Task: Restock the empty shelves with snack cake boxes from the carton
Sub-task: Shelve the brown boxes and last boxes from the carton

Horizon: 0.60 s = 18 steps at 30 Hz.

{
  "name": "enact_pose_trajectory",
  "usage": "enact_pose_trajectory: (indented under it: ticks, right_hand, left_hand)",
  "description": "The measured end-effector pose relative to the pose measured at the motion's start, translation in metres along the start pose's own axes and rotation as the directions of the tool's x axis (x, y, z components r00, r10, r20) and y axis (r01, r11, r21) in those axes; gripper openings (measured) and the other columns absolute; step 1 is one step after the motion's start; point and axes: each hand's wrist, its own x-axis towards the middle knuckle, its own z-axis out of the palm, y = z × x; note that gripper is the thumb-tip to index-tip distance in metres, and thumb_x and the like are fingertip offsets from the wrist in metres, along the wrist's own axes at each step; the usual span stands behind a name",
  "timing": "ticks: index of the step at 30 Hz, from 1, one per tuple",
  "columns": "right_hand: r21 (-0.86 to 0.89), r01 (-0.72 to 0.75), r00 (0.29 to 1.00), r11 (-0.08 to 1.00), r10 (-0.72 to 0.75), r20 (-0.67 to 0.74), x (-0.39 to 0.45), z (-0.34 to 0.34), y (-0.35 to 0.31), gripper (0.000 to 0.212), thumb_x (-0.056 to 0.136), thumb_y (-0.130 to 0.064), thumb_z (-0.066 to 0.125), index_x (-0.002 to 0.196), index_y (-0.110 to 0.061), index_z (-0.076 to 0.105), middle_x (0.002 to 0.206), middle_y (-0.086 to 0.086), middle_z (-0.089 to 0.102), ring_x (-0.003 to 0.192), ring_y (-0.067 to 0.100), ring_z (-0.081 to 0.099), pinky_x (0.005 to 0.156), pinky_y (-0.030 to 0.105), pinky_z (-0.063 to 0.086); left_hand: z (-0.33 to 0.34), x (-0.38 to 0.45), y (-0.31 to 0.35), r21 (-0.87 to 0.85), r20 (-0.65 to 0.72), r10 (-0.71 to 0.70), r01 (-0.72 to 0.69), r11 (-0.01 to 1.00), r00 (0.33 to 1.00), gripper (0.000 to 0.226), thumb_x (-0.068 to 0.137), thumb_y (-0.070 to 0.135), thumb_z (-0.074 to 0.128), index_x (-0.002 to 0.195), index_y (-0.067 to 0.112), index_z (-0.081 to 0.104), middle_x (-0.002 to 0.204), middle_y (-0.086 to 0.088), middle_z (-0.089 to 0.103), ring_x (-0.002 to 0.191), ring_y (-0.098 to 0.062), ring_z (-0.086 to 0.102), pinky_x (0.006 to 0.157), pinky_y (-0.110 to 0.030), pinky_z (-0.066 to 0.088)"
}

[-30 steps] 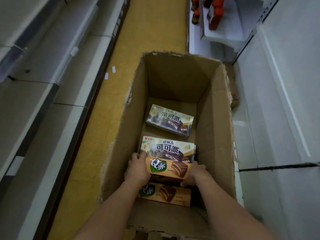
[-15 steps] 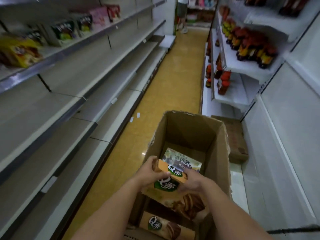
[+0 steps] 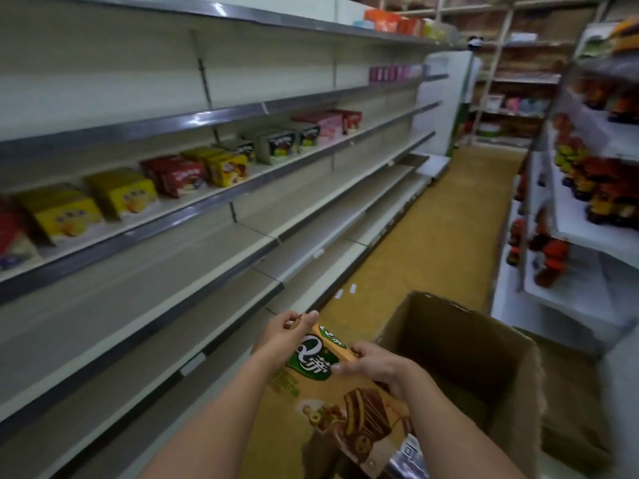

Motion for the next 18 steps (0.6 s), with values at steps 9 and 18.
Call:
enact_pose_trajectory:
  ticks: [9,18]
  right_hand:
    - [-0.172,0.172,0.978,0.97,-0.147,0.151,0.018,0.086,-0.076,0.072,0.077,-0.044,0.073,0.137,-0.021,0.041,0.118,0.005,0.059,0.103,0.021,0.061,0.091,0.037,0.051]
    - [-0.115,0.327,0.945,0.938,-0.328,0.01,0.022,0.204,-0.136,0.116,0.063,-0.038,0.083,0.151,-0.018,0.011,0.15,0.015,0.032,0.135,0.036,0.036,0.107,0.054,0.036]
  left_hand:
    - [-0.098,-0.06,-0.055,-0.097,-0.401,-0.09,0.055,0.994,0.912,0.043,0.088,0.061,0.047,0.087,0.02,0.062,0.073,-0.002,0.071,0.061,-0.015,0.07,0.064,-0.036,0.06]
    - [-0.218,-0.166,-0.127,-0.382,-0.793,-0.352,0.044,0.923,0.497,0.042,0.096,0.049,0.041,0.084,0.014,0.059,0.066,0.0,0.065,0.056,-0.011,0.063,0.05,-0.021,0.04]
